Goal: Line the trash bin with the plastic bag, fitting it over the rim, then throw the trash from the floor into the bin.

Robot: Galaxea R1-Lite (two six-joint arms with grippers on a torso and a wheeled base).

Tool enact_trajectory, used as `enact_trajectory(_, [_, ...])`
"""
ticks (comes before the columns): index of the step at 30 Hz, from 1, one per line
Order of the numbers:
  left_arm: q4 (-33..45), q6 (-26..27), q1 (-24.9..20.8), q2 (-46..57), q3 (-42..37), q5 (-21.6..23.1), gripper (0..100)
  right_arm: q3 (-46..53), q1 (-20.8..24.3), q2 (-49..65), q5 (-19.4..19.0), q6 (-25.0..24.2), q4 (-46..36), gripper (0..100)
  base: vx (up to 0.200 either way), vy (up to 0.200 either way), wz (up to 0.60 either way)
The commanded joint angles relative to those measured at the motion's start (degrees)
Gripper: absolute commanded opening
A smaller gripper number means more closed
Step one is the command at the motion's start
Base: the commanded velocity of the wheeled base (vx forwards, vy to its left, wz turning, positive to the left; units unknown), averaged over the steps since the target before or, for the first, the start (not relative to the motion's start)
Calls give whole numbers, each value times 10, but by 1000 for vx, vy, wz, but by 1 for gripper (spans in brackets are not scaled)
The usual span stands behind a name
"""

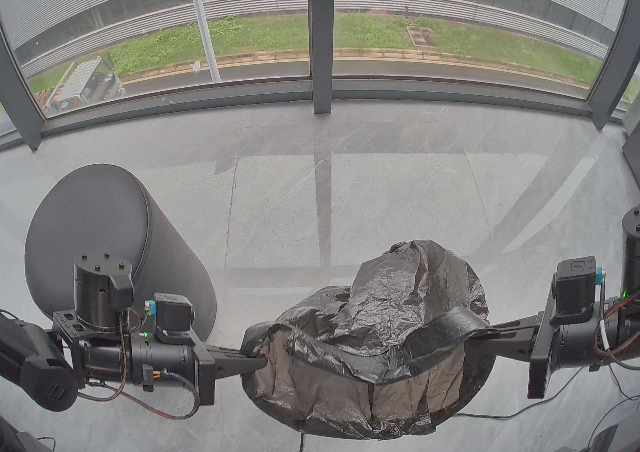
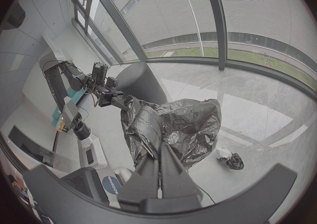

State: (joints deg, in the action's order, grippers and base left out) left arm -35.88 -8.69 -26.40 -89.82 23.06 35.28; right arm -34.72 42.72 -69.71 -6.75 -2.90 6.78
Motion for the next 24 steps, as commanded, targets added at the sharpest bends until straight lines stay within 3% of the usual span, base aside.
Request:
enact_trajectory(1, [-2, -2, -7, 26, -52, 1, 0, 29, 26, -9, -2, -4, -1, 0, 0, 0, 0])
enact_trajectory(5, [-2, -3, -7, 15, -58, 8, 0, 57, 28, -24, -8, -4, 2, 0, 0, 0, 0])
enact_trajectory(15, [-3, -5, -7, -48, -65, 35, 0, 75, 18, -66, -70, -5, 3, 0, 0, 0, 0])
enact_trajectory(19, [-22, -4, 6, -110, -51, 40, 0, 73, -33, -129, -110, -4, 16, 0, 0, 0, 0])
enact_trajectory(24, [-140, -7, 40, -229, -31, 43, 0, 55, -100, -263, -138, -4, 136, 0, 0, 0, 0])
